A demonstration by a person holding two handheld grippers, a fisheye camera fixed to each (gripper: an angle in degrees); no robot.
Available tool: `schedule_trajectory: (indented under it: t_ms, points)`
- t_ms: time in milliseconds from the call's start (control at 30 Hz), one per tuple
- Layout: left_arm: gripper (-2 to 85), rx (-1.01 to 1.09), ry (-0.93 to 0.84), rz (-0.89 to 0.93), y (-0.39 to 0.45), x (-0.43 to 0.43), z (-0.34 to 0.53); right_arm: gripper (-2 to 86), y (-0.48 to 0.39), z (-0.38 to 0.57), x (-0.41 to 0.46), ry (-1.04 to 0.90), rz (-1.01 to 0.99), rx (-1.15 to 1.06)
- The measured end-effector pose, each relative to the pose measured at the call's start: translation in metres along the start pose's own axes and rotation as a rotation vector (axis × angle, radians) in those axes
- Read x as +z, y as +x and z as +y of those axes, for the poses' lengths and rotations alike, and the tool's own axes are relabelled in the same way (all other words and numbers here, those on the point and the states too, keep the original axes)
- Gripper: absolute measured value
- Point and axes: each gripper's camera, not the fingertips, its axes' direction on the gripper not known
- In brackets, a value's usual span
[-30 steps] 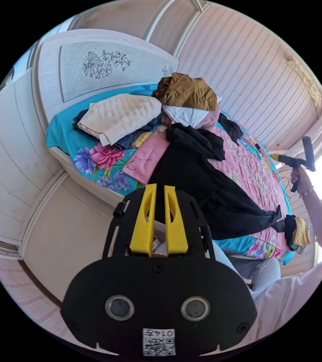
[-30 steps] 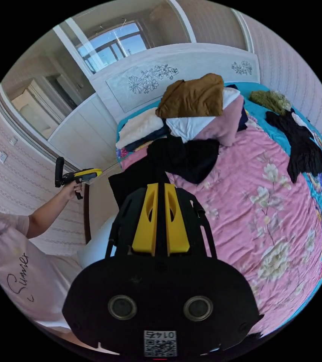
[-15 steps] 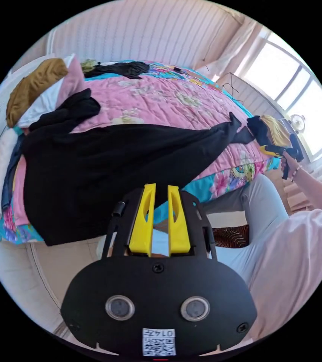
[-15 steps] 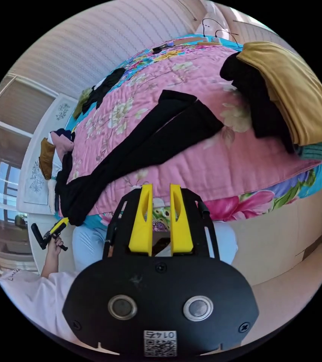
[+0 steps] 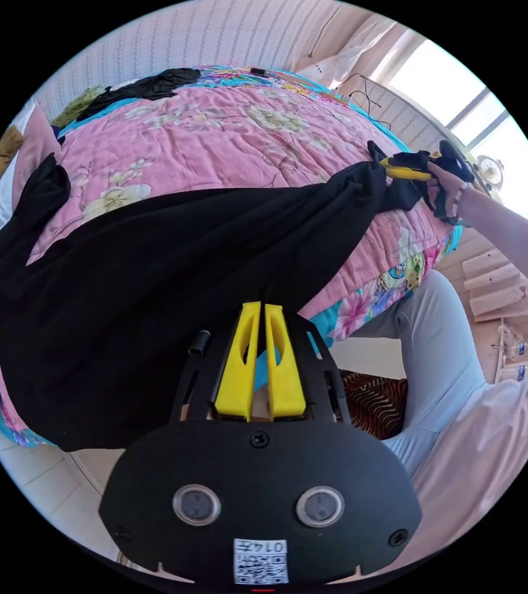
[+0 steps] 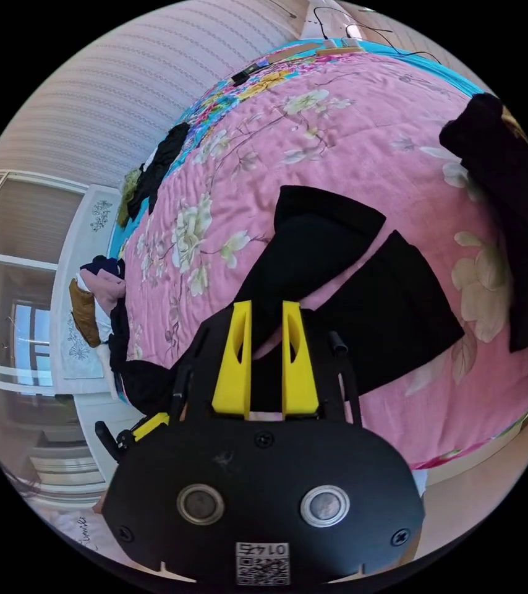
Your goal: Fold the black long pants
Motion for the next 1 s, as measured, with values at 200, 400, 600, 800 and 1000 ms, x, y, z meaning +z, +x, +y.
schedule_trajectory:
  t_ms: [200, 400, 600, 800, 1000]
  points:
    - [-0.9, 0.078, 0.037, 0.016, 0.012, -0.005, 0.005, 1.1, 0.037, 0.013, -0.031, 0.082, -0.180, -0.094]
    - [-0.9, 0.082, 0.004, 0.177, 0.010, -0.015, 0.029, 0.6, 0.102, 0.091, -0.089, 0.141, -0.247, -0.129]
    - [-0.2, 0.007, 0.079, 0.152, -0.001, -0.034, 0.040, 1.6, 0.185, 0.131, -0.094, 0.137, -0.178, 0.139]
    - [5.0, 0.002, 0.117, -0.004, -0.010, -0.043, 0.014, 4.6, 0.168, 0.089, -0.098, 0.178, -0.052, 0.004]
    - [7.2, 0.055, 0.049, -0.107, -0.008, -0.012, -0.029, 7.7, 0.134, 0.016, -0.064, 0.114, -0.043, -0.132]
